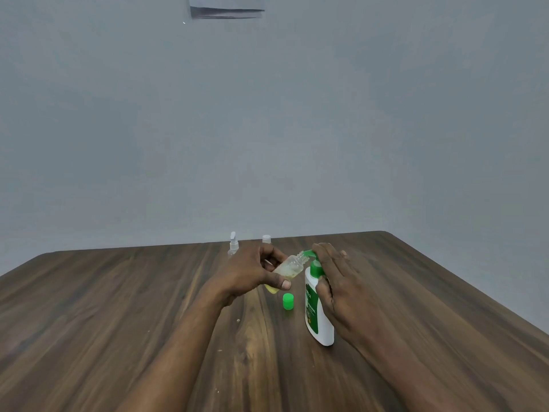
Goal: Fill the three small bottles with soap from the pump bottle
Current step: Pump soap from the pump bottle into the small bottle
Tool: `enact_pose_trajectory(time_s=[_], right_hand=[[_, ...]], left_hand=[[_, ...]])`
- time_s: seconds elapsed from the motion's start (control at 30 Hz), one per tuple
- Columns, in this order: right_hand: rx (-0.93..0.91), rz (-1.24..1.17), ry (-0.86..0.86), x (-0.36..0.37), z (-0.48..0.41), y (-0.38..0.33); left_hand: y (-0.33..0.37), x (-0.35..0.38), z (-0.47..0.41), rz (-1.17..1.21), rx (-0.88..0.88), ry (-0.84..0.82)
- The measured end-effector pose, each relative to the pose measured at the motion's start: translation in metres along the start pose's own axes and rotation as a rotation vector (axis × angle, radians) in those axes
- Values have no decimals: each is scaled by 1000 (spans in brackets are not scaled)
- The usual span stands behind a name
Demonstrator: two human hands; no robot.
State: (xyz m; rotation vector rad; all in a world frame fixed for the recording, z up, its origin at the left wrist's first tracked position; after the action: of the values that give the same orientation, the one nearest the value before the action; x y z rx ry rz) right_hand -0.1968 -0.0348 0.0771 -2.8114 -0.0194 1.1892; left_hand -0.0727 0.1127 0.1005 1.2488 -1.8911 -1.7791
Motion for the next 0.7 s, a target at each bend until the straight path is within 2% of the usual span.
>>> enact_pose_trajectory(time_s=[0.23, 0.4, 0.7], right_hand=[[4, 36, -22, 2, -3, -1], [32, 0, 33, 0, 0, -1], [26, 29, -6, 5, -2, 2]], left_hand=[[-1, -2, 0, -10, -2, 11], [0, -2, 0, -2, 5, 3], [0, -1, -1, 4, 13, -4]])
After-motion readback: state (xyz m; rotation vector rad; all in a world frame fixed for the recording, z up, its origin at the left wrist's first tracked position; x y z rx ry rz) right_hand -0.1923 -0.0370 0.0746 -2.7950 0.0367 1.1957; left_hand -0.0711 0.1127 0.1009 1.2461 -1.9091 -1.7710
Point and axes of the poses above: each hand's wrist, its own z-axis away from the middle knuckle, its own x-axis out of the palm, y = z × x, the point moved 4 cm from there along -z, towards the middle knuckle, and after that the axes turned 10 degrees about z, right-handed, at the moved point
